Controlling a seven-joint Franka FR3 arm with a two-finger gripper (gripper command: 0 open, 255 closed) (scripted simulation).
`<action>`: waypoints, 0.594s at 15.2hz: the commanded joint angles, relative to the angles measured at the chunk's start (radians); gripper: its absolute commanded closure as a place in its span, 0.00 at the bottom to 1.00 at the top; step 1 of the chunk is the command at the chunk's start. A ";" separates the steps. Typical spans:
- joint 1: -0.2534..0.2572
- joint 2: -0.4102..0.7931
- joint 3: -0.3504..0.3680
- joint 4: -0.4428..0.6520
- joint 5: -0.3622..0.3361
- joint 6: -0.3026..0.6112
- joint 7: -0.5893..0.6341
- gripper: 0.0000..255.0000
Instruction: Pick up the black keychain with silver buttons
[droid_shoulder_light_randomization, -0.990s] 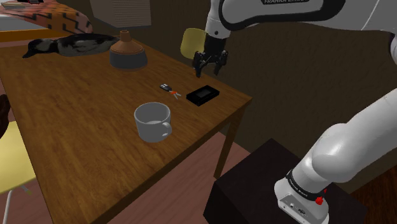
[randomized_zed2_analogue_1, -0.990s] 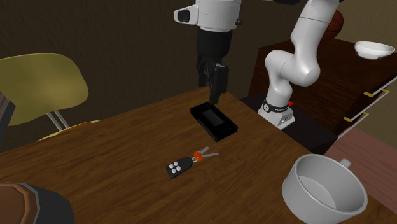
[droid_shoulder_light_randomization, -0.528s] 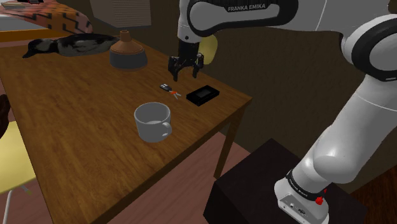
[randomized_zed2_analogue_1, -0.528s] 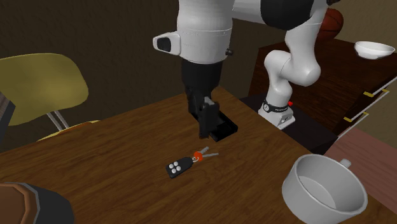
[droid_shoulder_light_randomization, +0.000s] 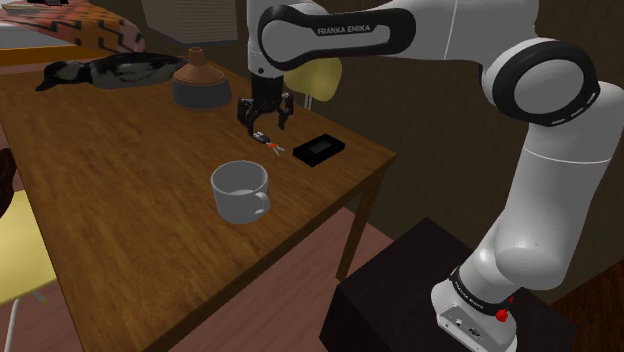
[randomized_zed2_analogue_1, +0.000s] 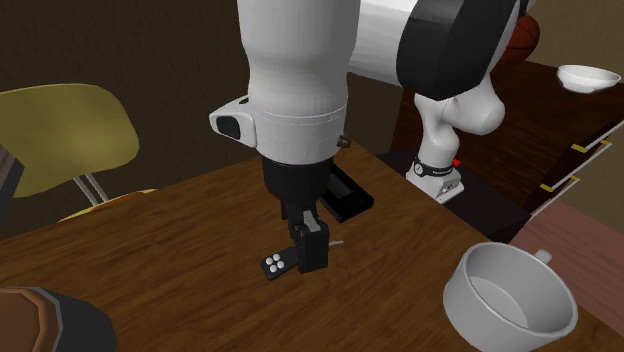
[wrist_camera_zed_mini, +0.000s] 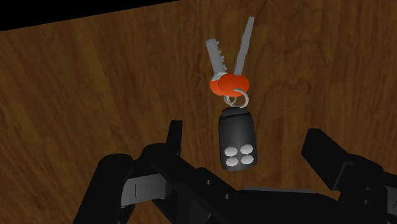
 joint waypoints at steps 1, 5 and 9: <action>0.002 0.005 0.000 -0.021 -0.003 0.026 0.005 0.00; 0.000 0.008 -0.001 -0.065 -0.005 0.073 0.008 0.00; 0.000 0.007 -0.001 -0.066 -0.004 0.073 0.008 1.00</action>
